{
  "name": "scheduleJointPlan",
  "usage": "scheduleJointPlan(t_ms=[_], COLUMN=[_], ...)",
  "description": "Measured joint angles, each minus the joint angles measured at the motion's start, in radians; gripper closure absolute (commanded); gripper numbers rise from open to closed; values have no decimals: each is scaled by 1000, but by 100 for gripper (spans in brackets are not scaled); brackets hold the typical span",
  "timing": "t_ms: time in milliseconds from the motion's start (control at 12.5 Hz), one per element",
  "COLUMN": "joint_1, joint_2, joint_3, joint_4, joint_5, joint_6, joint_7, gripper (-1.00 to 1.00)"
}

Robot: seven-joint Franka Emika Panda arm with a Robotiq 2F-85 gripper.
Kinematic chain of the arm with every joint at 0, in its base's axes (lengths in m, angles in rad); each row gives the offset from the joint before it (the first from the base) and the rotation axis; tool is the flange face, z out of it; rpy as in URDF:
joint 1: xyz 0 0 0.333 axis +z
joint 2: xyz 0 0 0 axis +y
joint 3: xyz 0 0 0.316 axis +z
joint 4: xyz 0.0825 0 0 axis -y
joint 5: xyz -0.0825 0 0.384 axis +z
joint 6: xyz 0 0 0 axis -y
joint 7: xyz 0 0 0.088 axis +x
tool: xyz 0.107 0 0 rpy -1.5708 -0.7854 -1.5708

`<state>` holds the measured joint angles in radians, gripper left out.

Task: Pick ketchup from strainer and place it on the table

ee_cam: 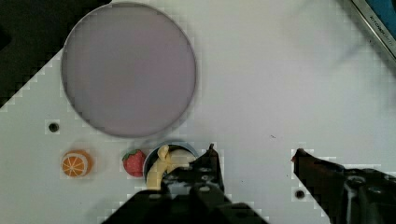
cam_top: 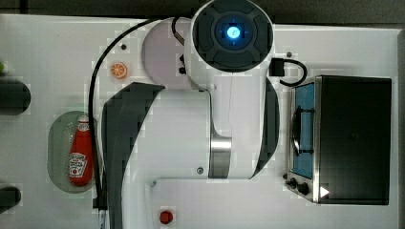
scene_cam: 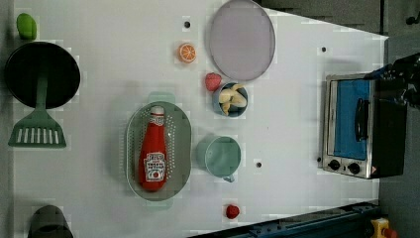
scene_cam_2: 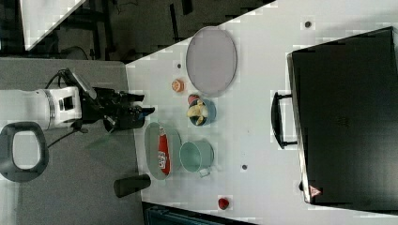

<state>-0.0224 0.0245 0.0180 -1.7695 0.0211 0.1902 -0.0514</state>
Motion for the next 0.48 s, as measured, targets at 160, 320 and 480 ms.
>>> scheduleJointPlan(t_ms=[160,320,480], joint_1=[-59,-82,-98], joint_2=[-121,-232,-291], joint_3=[46,51,75], joint_4=[-94,-104,-65], joint_5=[8,13,2], joint_6=[-186,-215,-178], joint_7=[13,23,23], gripper=[-82,-100,-100])
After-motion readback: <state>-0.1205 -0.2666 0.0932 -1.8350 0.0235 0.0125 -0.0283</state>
